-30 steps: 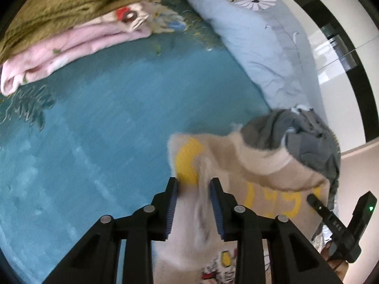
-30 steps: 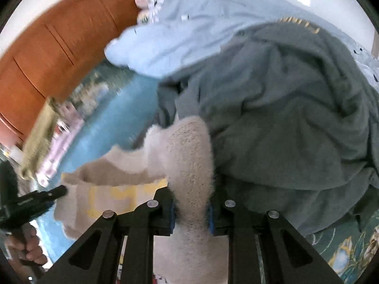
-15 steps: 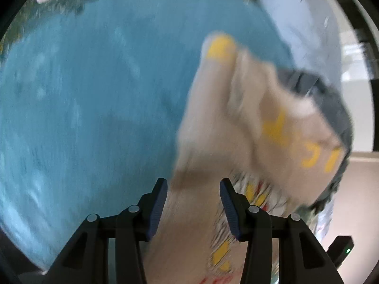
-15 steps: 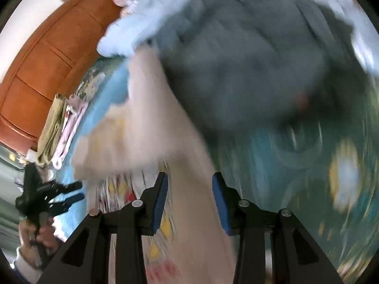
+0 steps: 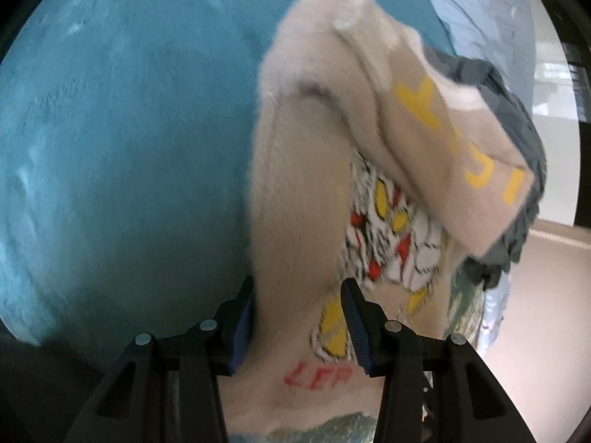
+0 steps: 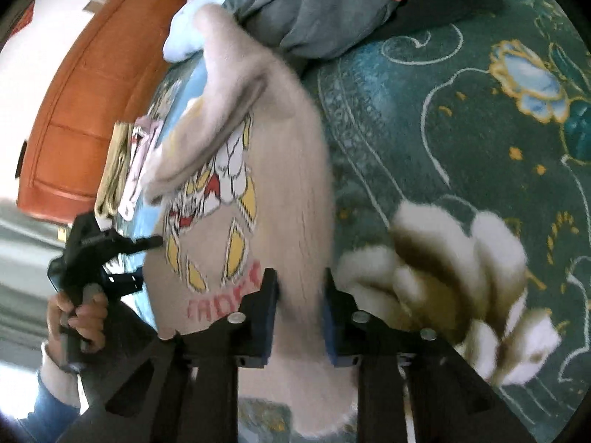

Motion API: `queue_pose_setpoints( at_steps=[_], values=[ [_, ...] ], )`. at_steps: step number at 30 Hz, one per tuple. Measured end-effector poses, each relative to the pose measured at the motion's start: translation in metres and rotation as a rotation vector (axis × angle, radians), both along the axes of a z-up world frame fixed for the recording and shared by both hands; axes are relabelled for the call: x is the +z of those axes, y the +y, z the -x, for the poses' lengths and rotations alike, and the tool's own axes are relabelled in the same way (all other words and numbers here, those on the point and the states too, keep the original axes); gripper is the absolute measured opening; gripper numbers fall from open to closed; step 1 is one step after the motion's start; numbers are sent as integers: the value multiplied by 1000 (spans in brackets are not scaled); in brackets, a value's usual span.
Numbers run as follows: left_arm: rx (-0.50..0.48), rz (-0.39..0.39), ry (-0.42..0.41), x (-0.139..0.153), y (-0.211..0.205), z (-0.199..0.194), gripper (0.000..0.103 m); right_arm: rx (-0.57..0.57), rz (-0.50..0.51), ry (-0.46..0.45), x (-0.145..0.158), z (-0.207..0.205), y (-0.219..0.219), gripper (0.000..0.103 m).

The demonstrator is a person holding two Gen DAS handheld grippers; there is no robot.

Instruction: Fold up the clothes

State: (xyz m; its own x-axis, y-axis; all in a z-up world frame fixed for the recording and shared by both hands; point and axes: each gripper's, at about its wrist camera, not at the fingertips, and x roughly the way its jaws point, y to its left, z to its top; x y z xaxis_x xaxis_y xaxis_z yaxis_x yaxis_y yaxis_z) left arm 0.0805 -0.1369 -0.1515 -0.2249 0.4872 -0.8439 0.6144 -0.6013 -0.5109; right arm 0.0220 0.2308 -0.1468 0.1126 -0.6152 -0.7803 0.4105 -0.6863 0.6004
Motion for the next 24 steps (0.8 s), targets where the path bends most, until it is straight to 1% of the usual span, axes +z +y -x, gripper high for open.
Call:
queue_pose_setpoints(
  at_steps=[2,3,5,6,7,8,9,10,12,13,17,18,20,22,23,24],
  values=[
    [-45,20,7,9,8,-4,48,16,0,-8,0,-4,3,21],
    [-75,42,12,13,14,-4,48,21,-2,-10,-1,-6,4,21],
    [-153,109,24,19,27,0,48,26,1,-23,-5,-9,6,21],
    [-220,158,24,22,37,3,48,28,3,-29,-6,-11,7,21],
    [-256,188,29,25,44,5,48,23,5,-30,-7,-13,9,21],
    [-270,205,37,27,47,4,45,17,7,-31,-7,-14,11,21],
    [-283,222,45,30,50,4,30,13,17,-25,-3,-15,11,16],
    [-297,239,53,33,53,3,22,9,27,-20,1,-16,12,13],
    [-325,274,69,39,59,3,20,1,48,-9,10,-19,13,11],
    [-315,264,79,42,58,2,19,-2,58,-4,14,-20,13,11],
    [-158,84,183,57,18,-8,18,-1,162,-5,43,-13,10,10],
    [-113,38,214,62,6,-11,18,-14,213,-9,53,-7,9,10],
    [-28,-21,246,64,-25,-11,18,-57,247,-27,58,14,-3,10],
    [55,-72,271,66,-56,-9,15,-100,280,-46,64,36,-16,10],
    [95,-97,280,65,-66,-5,13,-122,296,-56,67,46,-22,10],
    [134,-123,287,62,-72,0,13,-144,313,-65,70,57,-28,10]
  ],
)
